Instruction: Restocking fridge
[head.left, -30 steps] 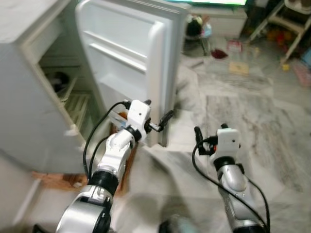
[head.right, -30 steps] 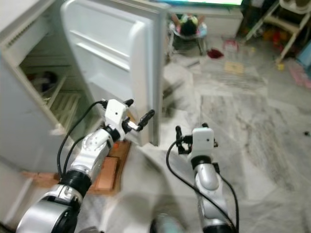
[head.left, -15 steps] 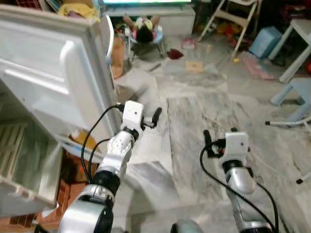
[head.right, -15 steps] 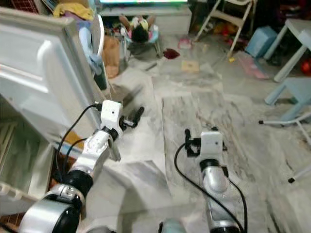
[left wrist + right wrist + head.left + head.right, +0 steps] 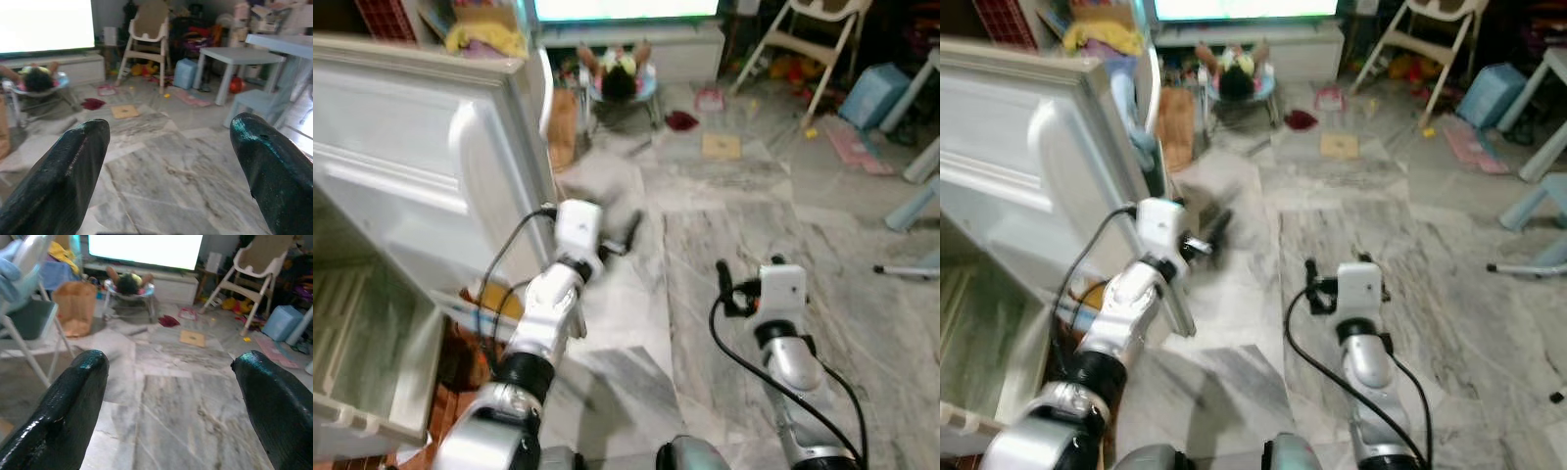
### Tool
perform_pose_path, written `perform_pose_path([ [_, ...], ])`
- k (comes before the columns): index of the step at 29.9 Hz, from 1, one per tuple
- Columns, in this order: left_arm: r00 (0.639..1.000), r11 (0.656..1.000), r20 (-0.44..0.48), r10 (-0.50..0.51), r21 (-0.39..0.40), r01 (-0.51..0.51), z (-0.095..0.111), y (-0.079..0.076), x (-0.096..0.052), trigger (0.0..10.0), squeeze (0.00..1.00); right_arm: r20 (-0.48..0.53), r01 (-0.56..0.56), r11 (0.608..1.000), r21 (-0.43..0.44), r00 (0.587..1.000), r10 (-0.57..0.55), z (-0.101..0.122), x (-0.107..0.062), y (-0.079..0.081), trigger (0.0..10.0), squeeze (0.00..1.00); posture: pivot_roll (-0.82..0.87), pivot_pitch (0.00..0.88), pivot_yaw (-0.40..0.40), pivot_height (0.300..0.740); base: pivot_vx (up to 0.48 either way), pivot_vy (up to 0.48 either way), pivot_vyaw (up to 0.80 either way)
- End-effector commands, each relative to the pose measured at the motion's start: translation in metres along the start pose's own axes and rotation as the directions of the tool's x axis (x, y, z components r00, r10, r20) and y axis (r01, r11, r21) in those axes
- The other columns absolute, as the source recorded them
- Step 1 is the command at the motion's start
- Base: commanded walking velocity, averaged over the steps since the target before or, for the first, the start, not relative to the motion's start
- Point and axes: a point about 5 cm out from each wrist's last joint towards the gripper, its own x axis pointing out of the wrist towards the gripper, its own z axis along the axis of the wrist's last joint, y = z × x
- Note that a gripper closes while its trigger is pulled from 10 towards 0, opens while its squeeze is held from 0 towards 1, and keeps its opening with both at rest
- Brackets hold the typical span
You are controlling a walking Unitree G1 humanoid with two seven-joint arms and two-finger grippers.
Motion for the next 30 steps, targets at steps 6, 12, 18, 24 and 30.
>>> perform_pose_path([
  [6,0.997,0.997,0.016,-0.073,0.008,0.072,0.010,-0.004,0.007,10.0,0.00,0.015,-0.007,1.000,0.001,1.000,0.007,0.003,0.005,0.005,10.0,0.00,-0.05,0.000,-0.010,0.740,0.000,0.000,0.00],
  [12,0.999,0.998,0.014,0.040,0.048,-0.040,0.010,0.014,0.000,10.0,0.00,0.028,0.012,1.000,0.005,1.000,-0.012,0.005,0.006,0.001,10.0,0.00,-0.06,0.000,-0.003,0.740,0.000,0.000,0.00],
  [18,0.949,0.949,-0.050,0.312,0.057,-0.309,-0.009,0.051,-0.030,10.0,0.00,0.024,0.010,1.000,0.006,1.000,-0.010,0.003,0.003,0.003,10.0,0.00,-0.06,0.000,-0.004,0.740,0.000,0.000,0.00],
  [24,0.875,0.876,-0.057,0.481,0.083,-0.476,-0.012,0.078,-0.049,10.0,0.00,0.023,0.007,1.000,0.003,1.000,-0.007,0.003,0.005,0.002,10.0,0.00,-0.05,0.000,-0.009,0.740,0.000,0.000,0.00],
  [30,0.858,0.859,-0.067,0.509,0.095,-0.502,-0.008,0.085,-0.040,10.0,0.00,0.028,0.001,1.000,0.002,1.000,-0.001,0.005,0.007,0.004,10.0,0.00,-0.05,0.000,-0.014,0.740,0.000,0.000,0.00],
])
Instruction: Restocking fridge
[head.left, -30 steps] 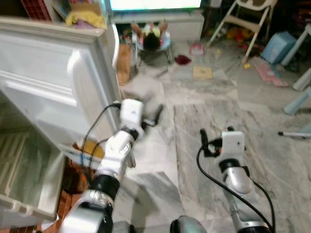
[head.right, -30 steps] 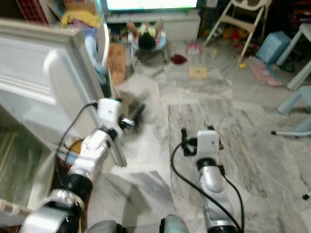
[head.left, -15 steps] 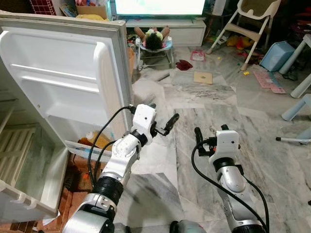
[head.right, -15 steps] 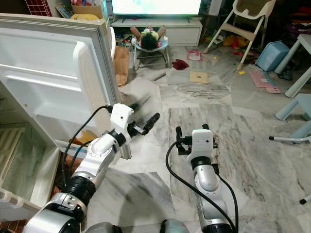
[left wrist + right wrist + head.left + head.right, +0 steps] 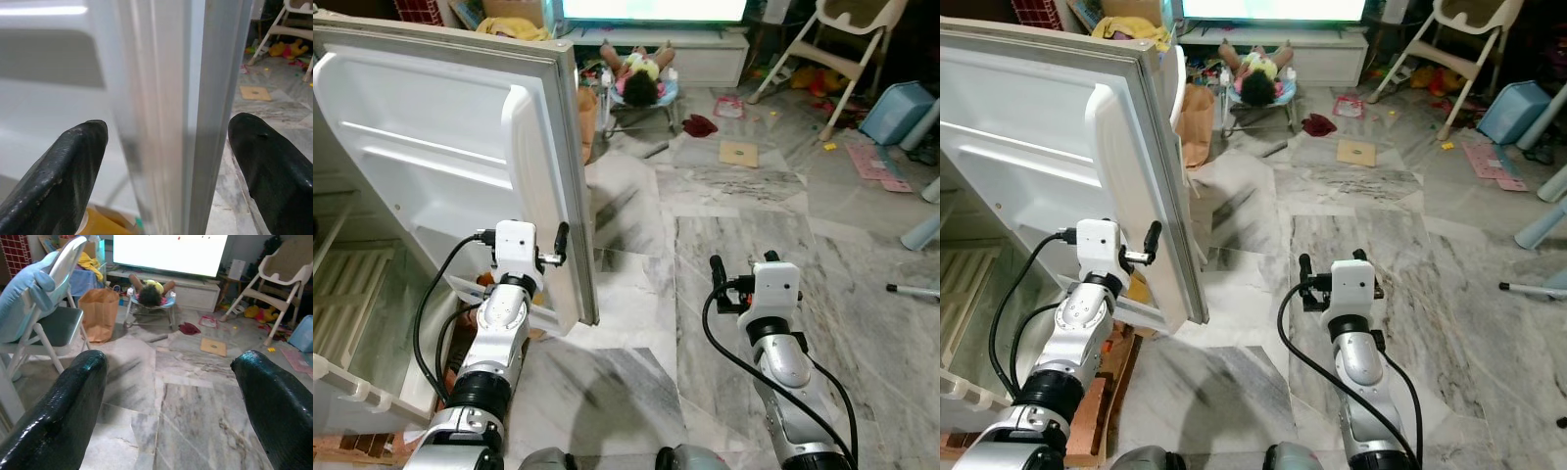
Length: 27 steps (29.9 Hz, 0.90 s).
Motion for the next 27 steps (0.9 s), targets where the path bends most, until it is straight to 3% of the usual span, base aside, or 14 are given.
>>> perform_pose_path([
  [1,0.999,0.999,0.009,-0.031,-0.013,0.031,0.011,-0.012,0.013,10.0,0.00,0.001,-0.003,1.000,-0.003,1.000,0.003,0.000,0.000,-0.001,10.0,0.00,-0.06,0.000,-0.015,0.740,0.000,0.000,0.00],
  [5,0.995,0.995,0.026,-0.098,-0.033,0.098,0.021,-0.029,0.021,10.0,0.00,-0.001,-0.002,1.000,-0.004,1.000,0.002,-0.001,-0.001,-0.002,10.0,0.00,-0.06,0.000,-0.016,0.740,0.000,0.000,0.00],
  [9,0.958,0.961,0.080,-0.275,0.001,0.276,0.041,-0.068,0.028,10.0,0.00,-0.003,0.001,1.000,-0.007,1.000,-0.001,-0.001,-0.002,-0.003,10.0,0.00,-0.07,0.000,-0.016,0.740,0.000,0.000,0.00],
  [10,0.958,0.961,0.080,-0.275,0.001,0.276,0.041,-0.068,0.028,10.0,0.00,-0.003,0.001,1.000,-0.007,1.000,-0.001,-0.001,-0.002,-0.003,10.0,0.00,-0.07,0.000,-0.016,0.740,0.000,0.000,0.00],
  [15,0.818,0.828,0.131,-0.561,0.111,0.550,0.064,-0.139,0.021,10.0,0.00,-0.005,0.000,1.000,-0.009,1.000,0.000,-0.001,-0.002,-0.002,10.0,0.00,-0.07,0.000,-0.015,0.740,0.000,0.000,0.00],
  [16,0.818,0.828,0.131,-0.561,0.111,0.550,0.064,-0.139,0.021,10.0,0.00,-0.005,0.000,1.000,-0.009,1.000,0.000,-0.001,-0.002,-0.002,10.0,0.00,-0.07,0.000,-0.015,0.740,0.000,0.000,0.00],
  [19,0.707,0.715,0.114,-0.698,0.167,0.679,0.066,-0.175,0.007,10.0,0.00,-0.006,-0.003,1.000,-0.009,1.000,0.003,-0.001,-0.002,0.000,10.0,0.00,-0.07,0.000,-0.014,0.740,0.000,0.000,0.00],
  [23,0.717,0.722,0.097,-0.690,0.165,0.672,0.062,-0.174,0.008,10.0,0.00,-0.007,-0.002,1.000,-0.009,1.000,0.002,-0.001,-0.002,0.000,10.0,0.00,-0.08,0.002,-0.011,0.740,0.000,0.000,0.00],
  [27,0.786,0.788,0.079,-0.613,0.127,0.602,0.053,-0.148,0.016,10.0,0.00,-0.023,0.008,1.000,0.000,1.000,-0.008,-0.003,-0.003,-0.001,10.0,0.00,-0.07,0.004,-0.009,0.740,0.060,0.000,-0.53],
])
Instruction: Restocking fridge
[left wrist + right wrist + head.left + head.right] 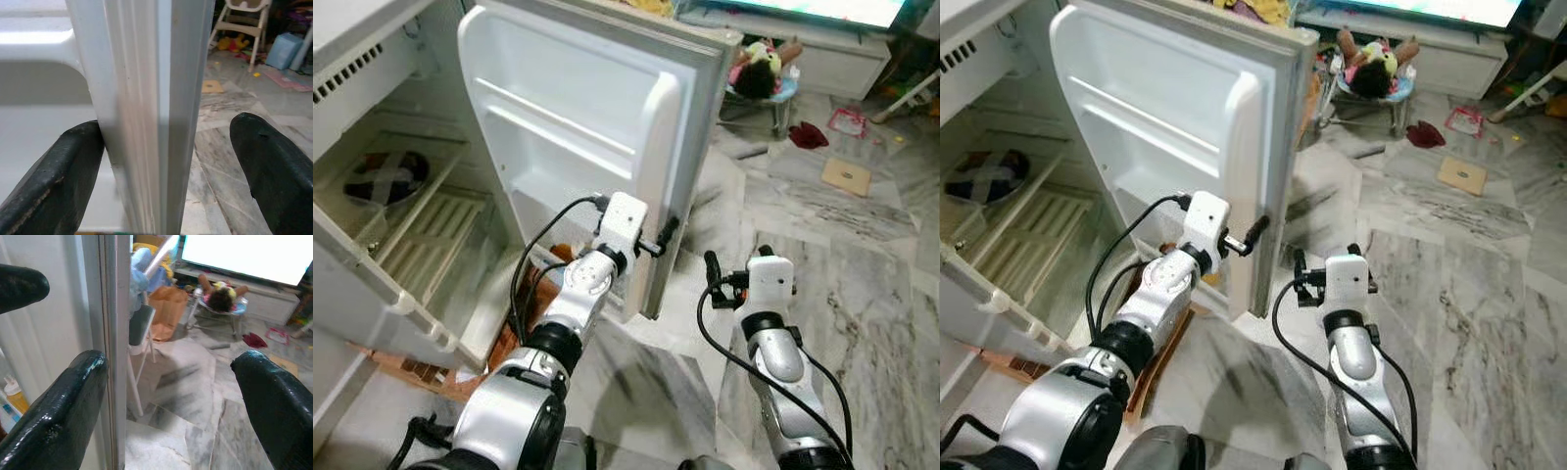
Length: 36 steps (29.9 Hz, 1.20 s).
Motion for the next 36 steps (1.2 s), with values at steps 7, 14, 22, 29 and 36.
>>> perform_pose_path([
  [7,0.999,0.998,0.019,-0.033,0.050,0.032,0.002,0.006,-0.002,10.0,0.00,-0.007,0.015,1.000,0.001,1.000,-0.015,-0.002,-0.002,-0.004,10.0,0.00,-0.06,0.006,-0.013,0.740,0.430,0.000,-0.49],
  [14,1.000,0.999,0.005,0.001,0.047,-0.002,0.001,0.009,-0.001,10.0,0.00,-0.004,0.011,1.000,-0.004,1.000,-0.011,-0.001,-0.001,-0.005,10.0,0.00,-0.06,0.005,-0.018,0.740,0.472,0.000,0.00],
  [22,0.999,1.000,0.032,-0.004,0.024,0.003,0.008,0.004,0.004,10.0,0.00,0.001,0.014,1.000,-0.005,1.000,-0.014,0.000,0.000,-0.006,10.0,0.00,-0.07,0.002,-0.013,0.740,0.256,0.000,0.00],
  [29,0.998,0.998,-0.009,0.060,0.033,-0.060,-0.015,0.022,-0.016,10.0,0.00,-0.003,0.012,1.000,-0.004,1.000,-0.012,-0.001,-0.001,-0.005,10.0,0.00,-0.06,0.003,-0.018,0.740,0.000,0.000,0.00],
  [36,0.976,0.976,0.016,0.219,0.000,-0.219,-0.033,0.059,-0.059,10.0,0.00,-0.007,0.002,1.000,0.000,1.000,-0.002,-0.002,0.000,-0.003,10.0,0.00,-0.03,0.021,-0.016,0.740,0.000,0.000,0.00],
])
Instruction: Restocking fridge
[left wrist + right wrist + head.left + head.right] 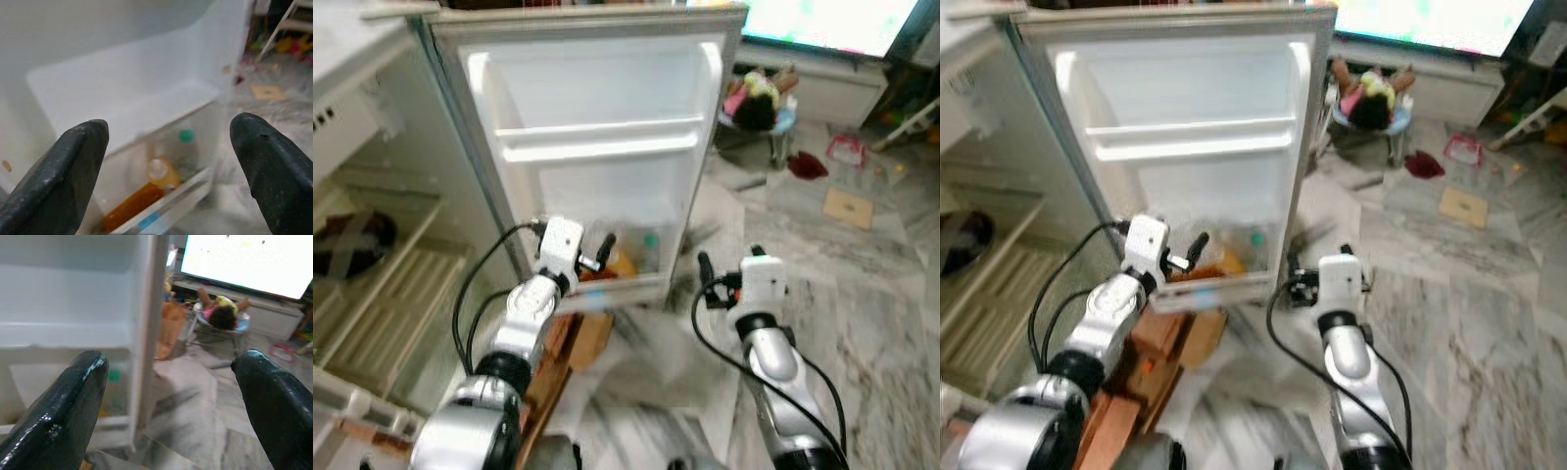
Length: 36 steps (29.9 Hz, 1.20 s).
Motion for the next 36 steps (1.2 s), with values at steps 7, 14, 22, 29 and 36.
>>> perform_pose_path([
  [7,0.993,0.992,0.061,0.105,0.063,-0.108,0.008,0.019,-0.029,10.0,0.00,0.022,0.009,1.000,0.004,1.000,-0.009,0.005,0.002,-0.005,10.0,0.00,-0.01,0.043,-0.011,0.740,0.000,0.000,0.00],
  [14,0.993,0.993,0.040,0.109,0.032,-0.111,0.002,0.012,-0.039,10.0,0.00,0.015,0.016,1.000,0.016,1.000,-0.017,0.004,0.000,-0.005,10.0,0.00,-0.03,0.040,-0.017,0.740,0.000,-0.110,-0.06],
  [22,0.996,0.996,-0.010,0.091,0.015,-0.091,-0.005,0.004,-0.047,10.0,0.00,0.002,0.040,0.999,0.020,0.999,-0.040,-0.001,-0.003,-0.008,10.0,0.00,-0.04,0.018,-0.015,0.740,0.000,-0.054,-0.75],
  [29,0.997,0.997,-0.008,0.077,0.008,-0.076,0.000,0.002,-0.041,10.0,0.00,0.026,0.042,0.999,0.018,0.999,-0.042,0.005,0.005,-0.006,10.0,0.00,-0.04,0.000,-0.004,0.740,0.000,0.000,-0.80],
  [36,0.998,0.999,-0.012,0.054,0.000,-0.054,-0.002,-0.003,-0.041,10.0,0.00,0.028,0.049,0.999,0.015,0.998,-0.050,0.004,0.006,-0.008,10.0,0.00,-0.05,0.000,0.001,0.740,0.000,-0.479,-0.80],
])
